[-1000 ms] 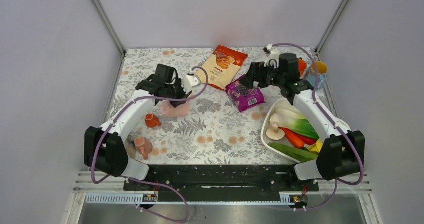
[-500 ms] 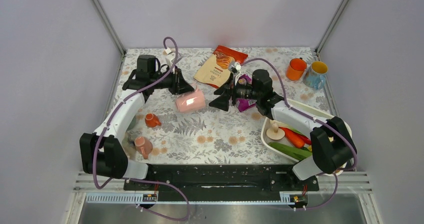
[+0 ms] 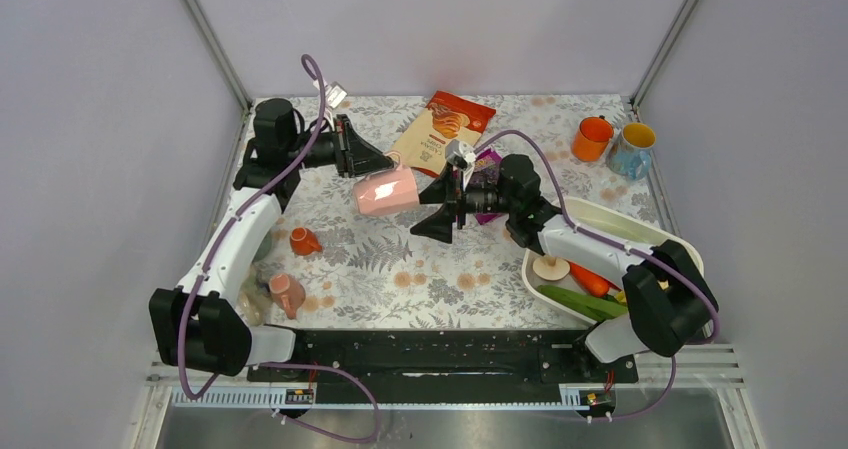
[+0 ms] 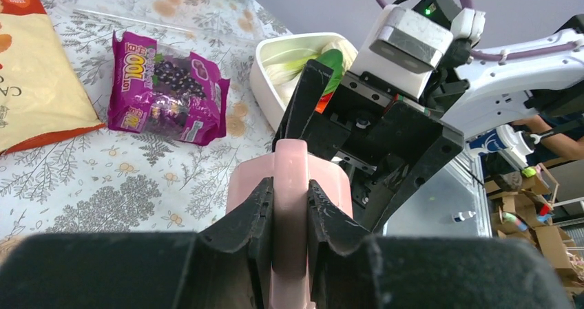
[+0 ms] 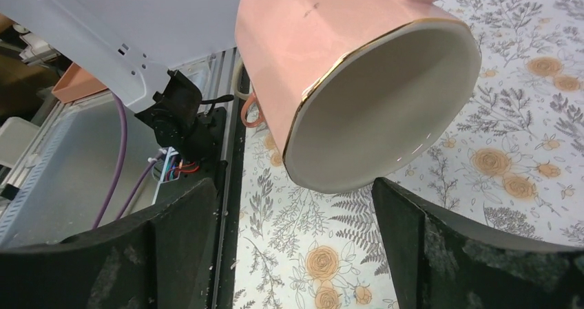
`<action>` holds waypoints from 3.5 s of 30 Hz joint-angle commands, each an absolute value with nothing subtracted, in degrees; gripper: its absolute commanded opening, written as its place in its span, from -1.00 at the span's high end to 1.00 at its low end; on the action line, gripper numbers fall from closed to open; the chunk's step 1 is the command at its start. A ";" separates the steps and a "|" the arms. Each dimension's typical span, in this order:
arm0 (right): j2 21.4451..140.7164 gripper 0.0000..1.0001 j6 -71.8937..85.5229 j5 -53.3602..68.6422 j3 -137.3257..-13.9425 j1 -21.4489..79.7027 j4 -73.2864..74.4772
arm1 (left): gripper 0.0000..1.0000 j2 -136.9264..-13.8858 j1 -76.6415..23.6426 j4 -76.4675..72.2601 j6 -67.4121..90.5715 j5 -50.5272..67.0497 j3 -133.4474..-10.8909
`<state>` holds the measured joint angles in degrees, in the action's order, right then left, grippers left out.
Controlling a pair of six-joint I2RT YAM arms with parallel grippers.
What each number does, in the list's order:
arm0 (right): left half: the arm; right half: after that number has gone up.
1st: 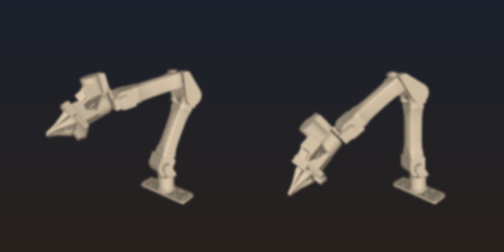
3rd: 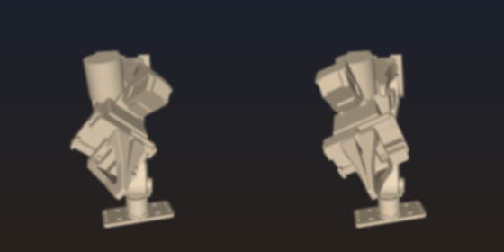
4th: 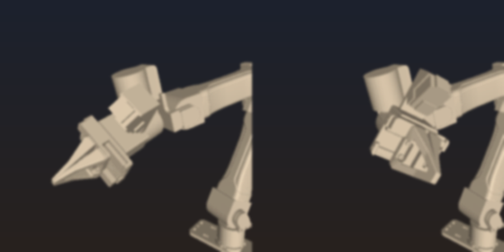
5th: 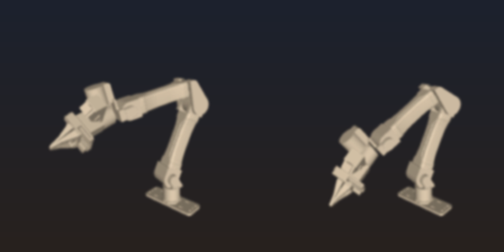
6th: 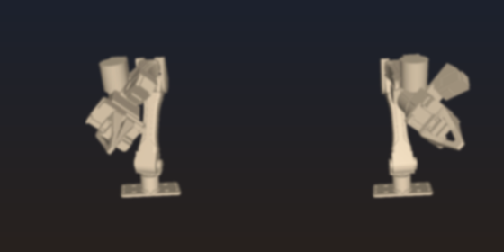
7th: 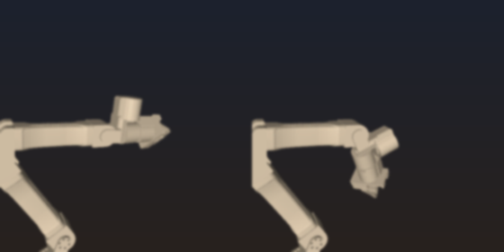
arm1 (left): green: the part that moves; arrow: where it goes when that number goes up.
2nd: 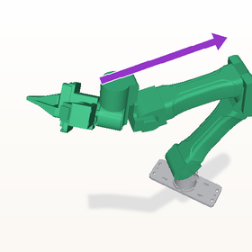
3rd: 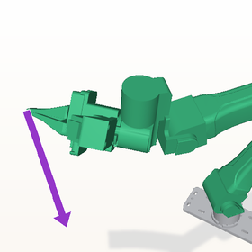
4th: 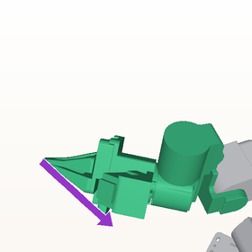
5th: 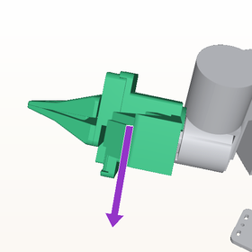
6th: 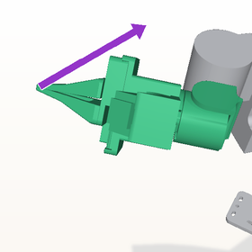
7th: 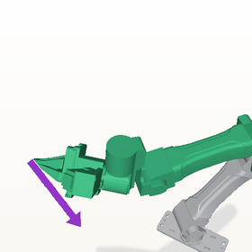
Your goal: Turn the mug right side up
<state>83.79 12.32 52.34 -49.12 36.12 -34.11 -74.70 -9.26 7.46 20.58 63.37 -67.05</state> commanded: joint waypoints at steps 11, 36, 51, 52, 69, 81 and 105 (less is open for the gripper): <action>72.91 -0.94 -12.10 40.67 -52.75 37.77 -7.47 | 1.00 -70.33 -8.93 7.94 16.42 64.66 -69.73; 78.94 0.97 -5.61 42.21 -64.71 42.93 -11.55 | 0.99 -72.27 -11.81 5.92 18.17 55.35 -68.49; 102.14 1.00 -2.73 11.33 -104.64 16.85 38.11 | -0.98 -76.59 -6.50 22.76 -6.84 27.59 -73.86; 105.68 1.00 -2.80 10.82 -110.32 15.26 39.78 | -0.98 -77.24 -6.50 23.84 -8.21 28.14 -74.01; 141.41 1.00 -4.96 -0.89 -152.03 6.30 53.50 | -0.98 -88.92 -6.50 27.22 -13.81 30.48 -73.68; 145.64 1.00 -5.91 -4.79 -151.95 4.16 56.48 | -0.98 -88.52 -6.50 28.83 -15.47 30.53 -74.55; 144.38 -0.23 -21.82 -0.18 -148.13 3.69 54.32 | -0.98 -89.42 -6.50 29.80 -16.69 30.39 -75.65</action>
<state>147.20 -13.28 -1.87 -149.08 3.86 53.54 -89.78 -6.50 30.52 -15.33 29.36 -73.17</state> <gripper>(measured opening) 0.607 0.988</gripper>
